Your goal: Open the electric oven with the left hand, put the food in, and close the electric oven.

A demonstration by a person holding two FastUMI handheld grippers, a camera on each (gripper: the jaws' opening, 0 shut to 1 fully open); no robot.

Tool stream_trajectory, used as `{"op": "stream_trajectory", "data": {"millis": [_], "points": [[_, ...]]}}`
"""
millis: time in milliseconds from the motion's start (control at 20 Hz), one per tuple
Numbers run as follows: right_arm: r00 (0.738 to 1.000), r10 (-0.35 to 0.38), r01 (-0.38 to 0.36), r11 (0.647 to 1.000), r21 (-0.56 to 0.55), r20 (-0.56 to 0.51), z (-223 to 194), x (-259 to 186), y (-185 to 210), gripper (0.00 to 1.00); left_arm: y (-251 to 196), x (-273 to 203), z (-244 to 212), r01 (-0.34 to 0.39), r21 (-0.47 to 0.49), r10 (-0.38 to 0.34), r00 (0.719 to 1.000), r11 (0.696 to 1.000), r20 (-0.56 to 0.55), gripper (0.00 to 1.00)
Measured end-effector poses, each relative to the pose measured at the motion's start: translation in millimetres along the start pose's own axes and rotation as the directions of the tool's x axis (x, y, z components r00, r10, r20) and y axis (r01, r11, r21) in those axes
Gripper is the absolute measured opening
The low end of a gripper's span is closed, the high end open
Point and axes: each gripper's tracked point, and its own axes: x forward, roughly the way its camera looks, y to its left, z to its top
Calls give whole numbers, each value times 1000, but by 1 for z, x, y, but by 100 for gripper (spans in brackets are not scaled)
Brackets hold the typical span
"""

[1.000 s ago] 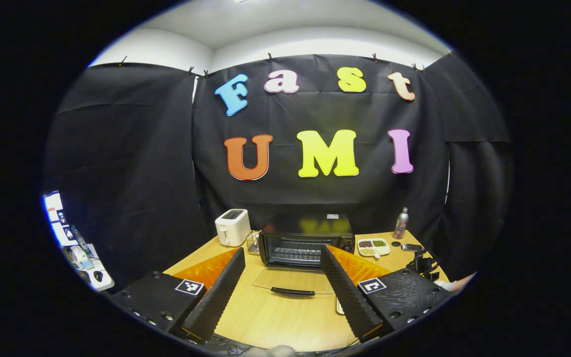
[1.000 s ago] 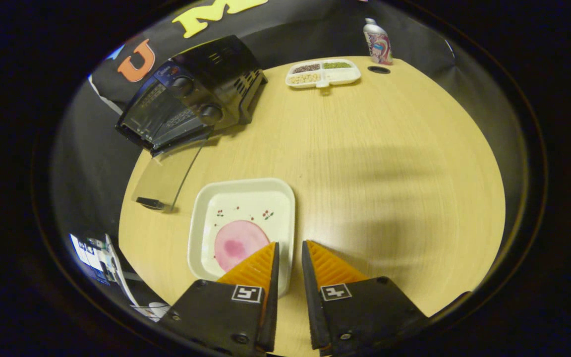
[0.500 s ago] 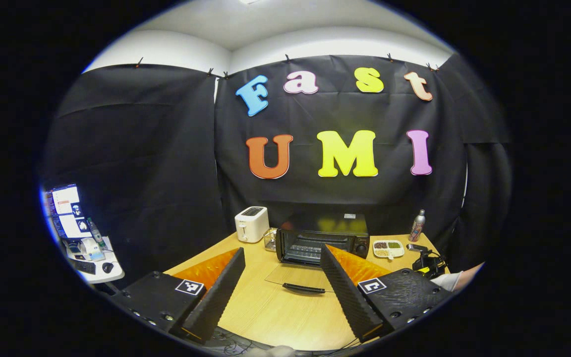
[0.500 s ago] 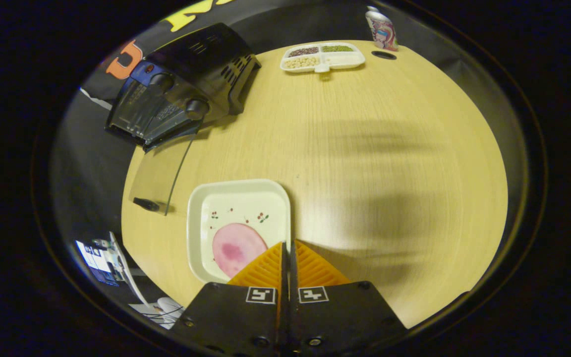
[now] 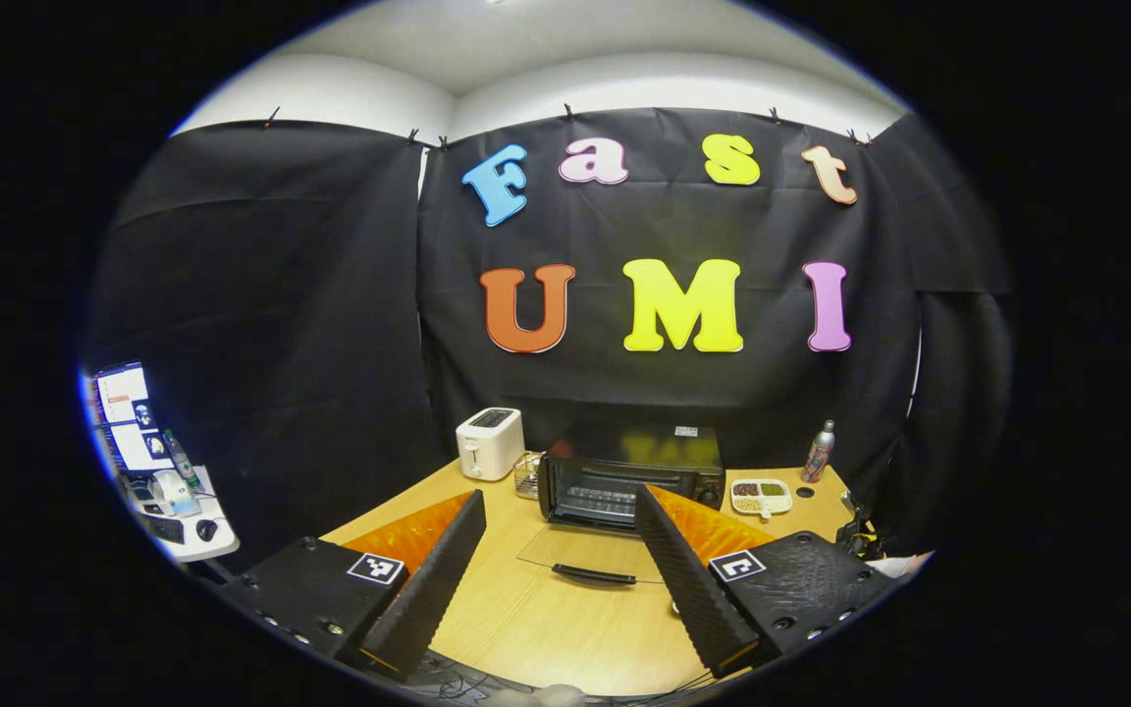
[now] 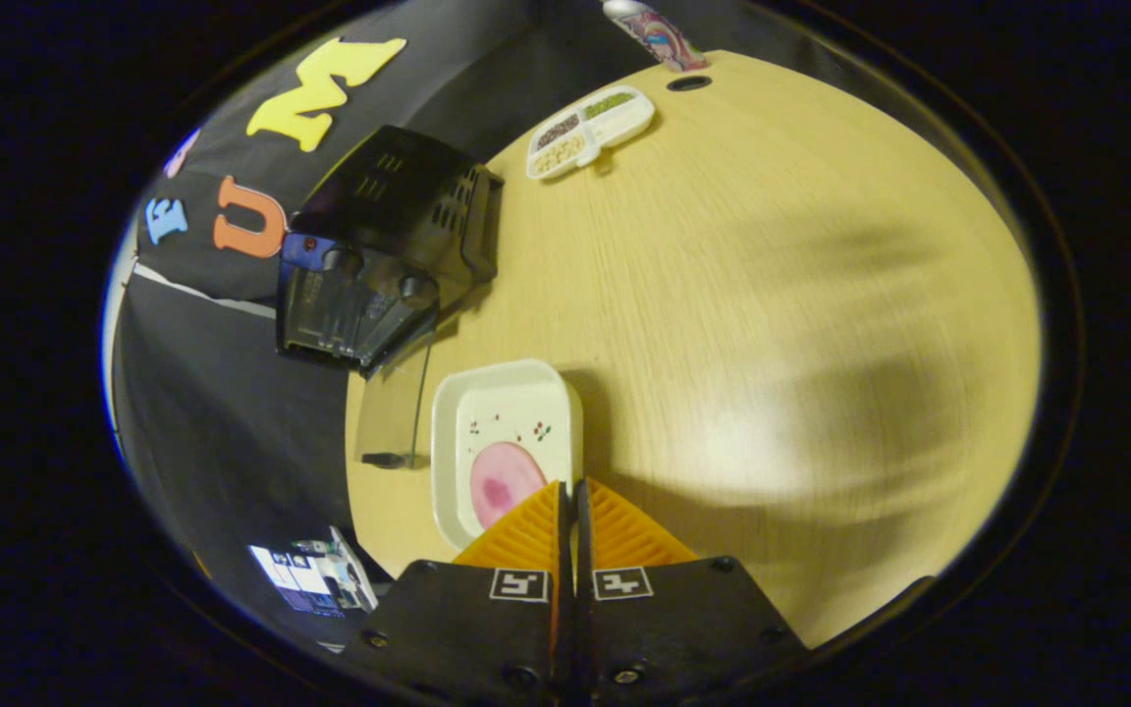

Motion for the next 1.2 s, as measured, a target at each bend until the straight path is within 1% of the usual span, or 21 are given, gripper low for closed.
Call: {"op": "stream_trajectory", "data": {"millis": [50, 100, 150, 250, 300, 350, 400, 500, 550, 600, 650, 700, 750, 800, 900, 950, 1000, 1050, 1100, 1200], "points": [[1000, -1, 0, 1000, 7, 25, 1, -6, 4, 4, 1, 2, 0, 8, 1, -8, 1000, 1000, 1, 97], [999, 3, -4, 1000, 12, 45, 3, -11, 9, 4, 2, 4, 2, 16, 6, -16, 1000, 1000, 6, 97], [998, 8, -9, 1000, 15, 67, 5, -17, 16, 0, 4, 8, 3, 28, 11, -28, 1000, 1000, 10, 97], [993, 22, -26, 999, 33, 113, 9, -28, 33, 0, 8, 13, 3, 59, 29, -60, 998, 998, 15, 97], [990, 26, -34, 998, 52, 138, 9, -32, 43, 4, 11, 15, 4, 77, 39, -78, 997, 996, 19, 97], [986, 32, -45, 996, 78, 165, 9, -35, 55, 4, 14, 17, 5, 98, 50, -99, 995, 994, 21, 97], [981, 42, -62, 993, 103, 190, 8, -37, 67, 0, 16, 19, 3, 122, 59, -123, 992, 991, 12, 97], [971, 60, -93, 986, 137, 230, 2, -33, 91, 3, 23, 22, 2, 168, 68, -168, 986, 983, 4, 97], [966, 57, -96, 985, 147, 251, -2, -30, 102, 0, 28, 24, 0, 188, 71, -187, 982, 980, -9, 97], [962, 40, -82, 986, 146, 271, -7, -23, 111, 0, 33, 25, -4, 209, 71, -208, 978, 975, -18, 97], [956, 21, -64, 988, 139, 291, -11, -15, 121, 3, 36, 27, -5, 230, 72, -229, 973, 970, -27, 97], [950, 7, -55, 988, 143, 311, -13, -5, 132, 0, 42, 29, -7, 246, 78, -244, 969, 966, -33, 97], [943, 7, -63, 985, 160, 332, -16, 5, 144, 4, 47, 31, -8, 260, 86, -257, 966, 962, -39, 97], [936, 6, -79, 978, 191, 353, -17, 18, 156, 0, 52, 34, -10, 273, 94, -270, 962, 957, -44, 97], [922, -11, -101, 958, 269, 386, -19, 43, 172, 4, 62, 40, -12, 295, 122, -291, 955, 948, -55, 97], [914, -37, -96, 947, 305, 403, -20, 55, 177, 4, 67, 43, -13, 302, 141, -297, 953, 943, -55, 97], [906, -63, -89, 939, 332, 419, -19, 67, 180, 0, 74, 46, -13, 300, 158, -295, 954, 941, -55, 97], [899, -82, -86, 930, 358, 430, -19, 81, 186, 4, 79, 49, -14, 298, 168, -293, 955, 940, -55, 98], [895, -78, -108, 918, 381, 440, -18, 93, 195, 0, 83, 52, -15, 296, 166, -290, 955, 941, -58, 97], [886, -65, -152, 894, 420, 459, -16, 115, 214, 1, 84, 54, -20, 303, 149, -295, 953, 941, -76, 97]]}}
